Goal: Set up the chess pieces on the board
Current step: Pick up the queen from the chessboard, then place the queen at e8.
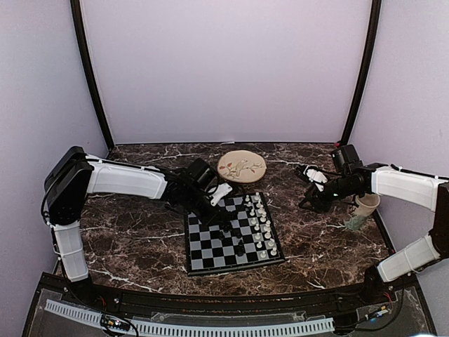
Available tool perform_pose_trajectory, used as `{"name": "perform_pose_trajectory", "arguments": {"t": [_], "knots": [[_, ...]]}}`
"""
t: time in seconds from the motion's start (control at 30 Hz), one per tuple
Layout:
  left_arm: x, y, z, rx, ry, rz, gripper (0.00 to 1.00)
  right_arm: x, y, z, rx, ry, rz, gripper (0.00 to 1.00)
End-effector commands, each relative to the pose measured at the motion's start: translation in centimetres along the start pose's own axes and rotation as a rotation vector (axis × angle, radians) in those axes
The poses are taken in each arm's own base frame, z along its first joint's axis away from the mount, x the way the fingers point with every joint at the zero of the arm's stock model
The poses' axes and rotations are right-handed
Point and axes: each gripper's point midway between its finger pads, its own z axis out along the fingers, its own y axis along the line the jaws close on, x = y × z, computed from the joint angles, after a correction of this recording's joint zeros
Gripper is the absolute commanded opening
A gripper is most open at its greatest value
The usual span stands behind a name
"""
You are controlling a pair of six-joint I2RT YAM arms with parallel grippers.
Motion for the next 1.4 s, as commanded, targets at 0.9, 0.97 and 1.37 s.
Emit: {"name": "perform_pose_trajectory", "arguments": {"t": [0.9, 0.97, 1.37], "knots": [[6.0, 1.5, -7.5, -0.09, 0.035, 0.046, 0.1, 1.1, -0.8, 1.7, 0.015, 0.067, -0.011, 0.46], [6.5, 1.9, -7.7, -0.104, 0.037, 0.031, 0.1, 1.3, -0.8, 1.9, 0.013, 0.077, -0.008, 0.46], [6.7, 2.7, -7.2, -0.08, 0.029, -0.018, 0.1, 1.8, -1.2, 2.2, 0.027, 0.097, -0.009, 0.45]]}}
